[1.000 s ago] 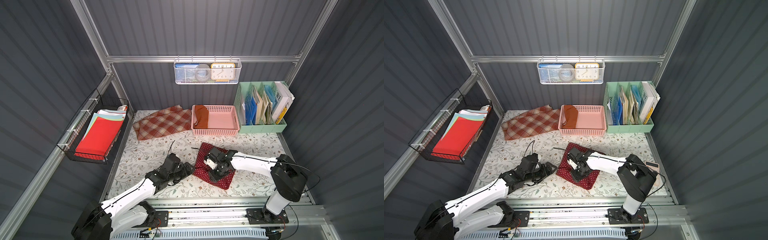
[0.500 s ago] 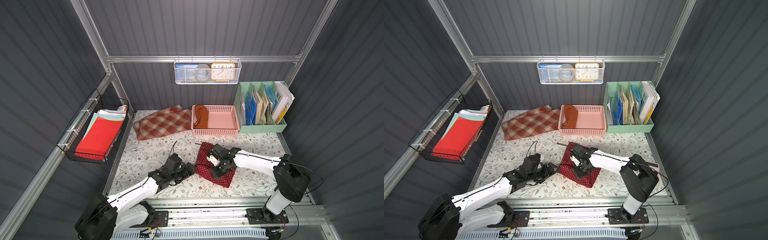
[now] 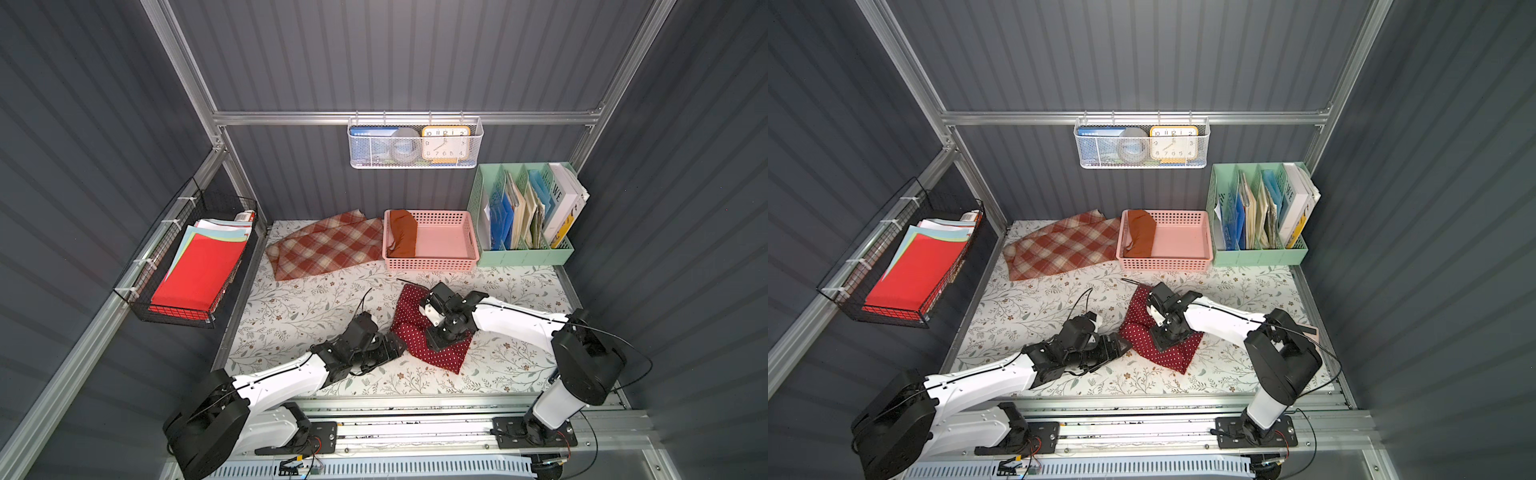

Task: Roll up the skirts
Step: Roll the skirt at the center of the board.

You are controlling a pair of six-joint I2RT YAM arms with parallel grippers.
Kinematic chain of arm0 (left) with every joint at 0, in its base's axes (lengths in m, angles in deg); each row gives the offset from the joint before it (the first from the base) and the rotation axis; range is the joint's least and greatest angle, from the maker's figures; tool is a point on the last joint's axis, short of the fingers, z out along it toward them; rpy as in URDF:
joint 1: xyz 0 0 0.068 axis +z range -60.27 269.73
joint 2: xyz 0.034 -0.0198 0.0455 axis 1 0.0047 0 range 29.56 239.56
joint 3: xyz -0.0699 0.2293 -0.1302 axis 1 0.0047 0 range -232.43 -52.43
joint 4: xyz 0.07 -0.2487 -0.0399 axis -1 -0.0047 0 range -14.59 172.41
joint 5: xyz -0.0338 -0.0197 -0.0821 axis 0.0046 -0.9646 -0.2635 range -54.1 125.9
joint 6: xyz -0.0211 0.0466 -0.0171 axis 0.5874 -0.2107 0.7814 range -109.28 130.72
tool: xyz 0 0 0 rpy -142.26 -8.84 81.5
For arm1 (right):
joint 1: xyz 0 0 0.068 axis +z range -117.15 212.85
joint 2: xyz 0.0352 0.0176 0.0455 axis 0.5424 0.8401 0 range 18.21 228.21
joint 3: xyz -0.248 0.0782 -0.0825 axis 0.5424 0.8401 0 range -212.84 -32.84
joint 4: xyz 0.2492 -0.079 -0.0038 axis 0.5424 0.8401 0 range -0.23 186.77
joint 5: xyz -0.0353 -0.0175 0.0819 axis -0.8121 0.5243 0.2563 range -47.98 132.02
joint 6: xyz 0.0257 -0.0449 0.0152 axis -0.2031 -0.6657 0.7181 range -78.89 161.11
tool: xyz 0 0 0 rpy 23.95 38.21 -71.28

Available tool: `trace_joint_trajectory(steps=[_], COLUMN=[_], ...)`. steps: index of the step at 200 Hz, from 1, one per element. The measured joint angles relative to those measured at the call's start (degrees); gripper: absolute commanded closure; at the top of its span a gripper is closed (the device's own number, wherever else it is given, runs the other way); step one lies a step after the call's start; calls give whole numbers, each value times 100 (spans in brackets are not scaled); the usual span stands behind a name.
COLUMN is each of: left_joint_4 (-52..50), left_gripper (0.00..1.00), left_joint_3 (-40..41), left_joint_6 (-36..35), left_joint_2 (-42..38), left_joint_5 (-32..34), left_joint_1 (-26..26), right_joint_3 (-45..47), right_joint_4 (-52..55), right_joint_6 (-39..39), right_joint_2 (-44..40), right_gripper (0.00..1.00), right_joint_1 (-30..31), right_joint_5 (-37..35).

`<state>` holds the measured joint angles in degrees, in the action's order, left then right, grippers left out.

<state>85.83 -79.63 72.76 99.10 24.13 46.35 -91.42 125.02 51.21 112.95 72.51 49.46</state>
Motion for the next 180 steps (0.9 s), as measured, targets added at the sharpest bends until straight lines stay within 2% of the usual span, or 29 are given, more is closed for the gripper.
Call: trace_joint_trajectory(steps=[42,83,129,180], left_joint_4=[151,444,901,1119], left_gripper=[12,0,0,0], left_joint_3=[-2,-11,-46,76], left_joint_6=[20,66,107,129], left_joint_2=[155,457,577,208], left_joint_5=[63,144,282,476], left_joint_1=[-22,-35,-197,-289], right_joint_3=[0,-59,-127,-63], right_joint_4=[-120,-160,-319,-457], right_joint_6=[24,28,7,9], right_joint_2=[297,424,590,546], right_gripper=[51,51,51,51], right_joint_1=[-223,-249,-304,-302], right_joint_5=[-68,28,566,944])
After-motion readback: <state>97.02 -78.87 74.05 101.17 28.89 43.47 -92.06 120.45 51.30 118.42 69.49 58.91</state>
